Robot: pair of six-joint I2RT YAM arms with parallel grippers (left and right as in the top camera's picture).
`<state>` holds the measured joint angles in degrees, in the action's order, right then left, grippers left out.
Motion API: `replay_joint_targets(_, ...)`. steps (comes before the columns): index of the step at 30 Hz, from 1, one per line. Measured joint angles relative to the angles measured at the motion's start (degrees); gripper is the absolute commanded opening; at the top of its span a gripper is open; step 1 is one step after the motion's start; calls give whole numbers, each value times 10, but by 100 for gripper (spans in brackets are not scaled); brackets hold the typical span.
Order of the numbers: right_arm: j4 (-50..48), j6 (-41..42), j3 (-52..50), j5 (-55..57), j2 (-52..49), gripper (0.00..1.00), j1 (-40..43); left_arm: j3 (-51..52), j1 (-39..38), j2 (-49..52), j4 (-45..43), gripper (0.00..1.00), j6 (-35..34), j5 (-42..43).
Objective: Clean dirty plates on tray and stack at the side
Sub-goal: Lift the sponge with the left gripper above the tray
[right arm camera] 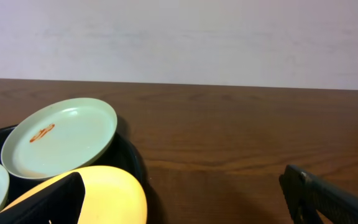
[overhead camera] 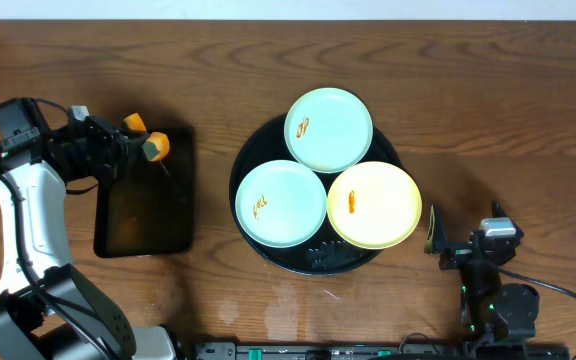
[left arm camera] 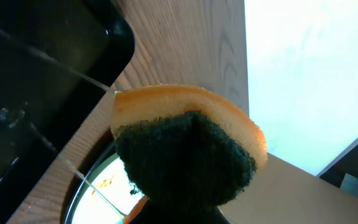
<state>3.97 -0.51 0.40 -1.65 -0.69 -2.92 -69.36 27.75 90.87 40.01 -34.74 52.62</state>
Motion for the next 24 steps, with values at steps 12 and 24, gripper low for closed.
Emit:
replay_joint_targets(12, 0, 0, 0, 0, 0, 99, 0, 0, 8, 0, -2, 7, -20, 2)
replay_joint_targets(24, 0, 0, 0, 0, 0, 99, 0, 11, 18, 0, 12, 8, 4, -73)
